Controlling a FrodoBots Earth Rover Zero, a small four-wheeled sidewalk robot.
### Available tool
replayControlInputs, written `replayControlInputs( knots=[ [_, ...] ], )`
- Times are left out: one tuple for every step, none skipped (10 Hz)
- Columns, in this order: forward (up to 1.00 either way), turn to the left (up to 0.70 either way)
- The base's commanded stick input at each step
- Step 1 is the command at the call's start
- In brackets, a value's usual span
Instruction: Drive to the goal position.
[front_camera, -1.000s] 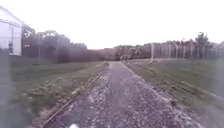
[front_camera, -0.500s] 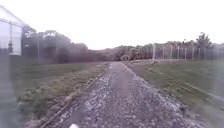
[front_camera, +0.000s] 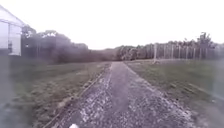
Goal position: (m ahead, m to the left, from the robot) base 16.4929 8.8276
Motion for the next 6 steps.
replayControlInputs(
  knots=[
    [0.50,-0.50],
    [0.50,-0.50],
    [0.50,-0.16],
    [0.50,0.00],
    [0.50,0.00],
    [0.50,0.00]
  ],
)
